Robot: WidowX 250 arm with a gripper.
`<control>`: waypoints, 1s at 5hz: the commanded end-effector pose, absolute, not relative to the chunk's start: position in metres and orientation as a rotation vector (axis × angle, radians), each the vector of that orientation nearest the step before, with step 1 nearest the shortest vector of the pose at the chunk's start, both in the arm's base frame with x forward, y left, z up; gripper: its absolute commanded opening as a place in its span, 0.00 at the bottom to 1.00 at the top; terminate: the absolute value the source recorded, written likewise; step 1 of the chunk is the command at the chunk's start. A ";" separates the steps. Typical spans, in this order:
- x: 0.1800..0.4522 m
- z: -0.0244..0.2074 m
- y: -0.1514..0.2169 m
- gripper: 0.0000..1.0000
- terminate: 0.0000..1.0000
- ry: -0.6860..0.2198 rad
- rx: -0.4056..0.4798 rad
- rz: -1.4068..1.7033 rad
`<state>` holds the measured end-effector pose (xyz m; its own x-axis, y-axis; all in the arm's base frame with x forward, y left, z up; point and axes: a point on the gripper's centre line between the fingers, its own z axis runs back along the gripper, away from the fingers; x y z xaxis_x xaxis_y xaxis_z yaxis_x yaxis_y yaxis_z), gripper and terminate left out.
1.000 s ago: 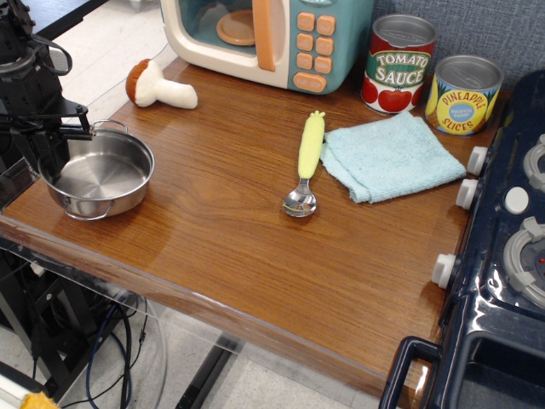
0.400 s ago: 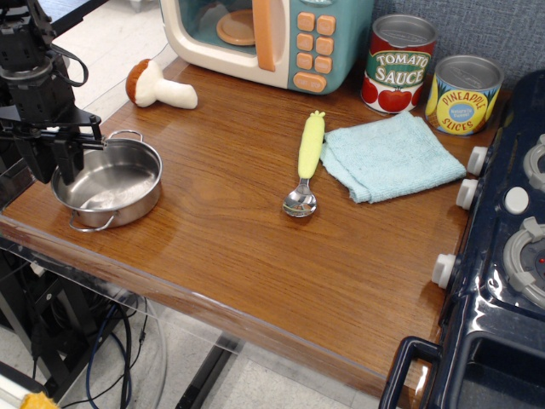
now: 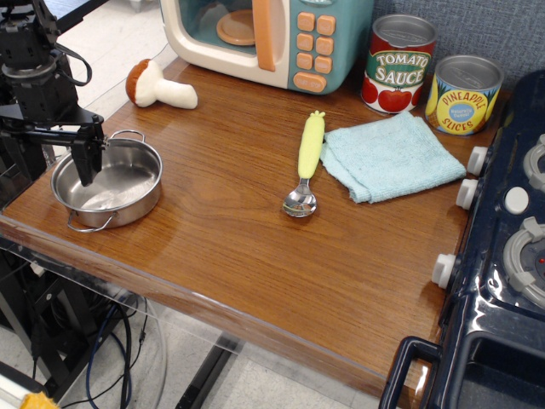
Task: Move the silver bowl to the front left edge of the table
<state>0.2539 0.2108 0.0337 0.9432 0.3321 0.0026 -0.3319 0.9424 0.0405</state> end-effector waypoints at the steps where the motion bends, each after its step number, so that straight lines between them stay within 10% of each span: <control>1: 0.261 0.080 0.220 1.00 0.00 -0.085 0.132 0.379; 4: 0.263 0.109 0.218 1.00 0.00 -0.103 0.222 0.331; 5: 0.263 0.109 0.218 1.00 1.00 -0.103 0.222 0.331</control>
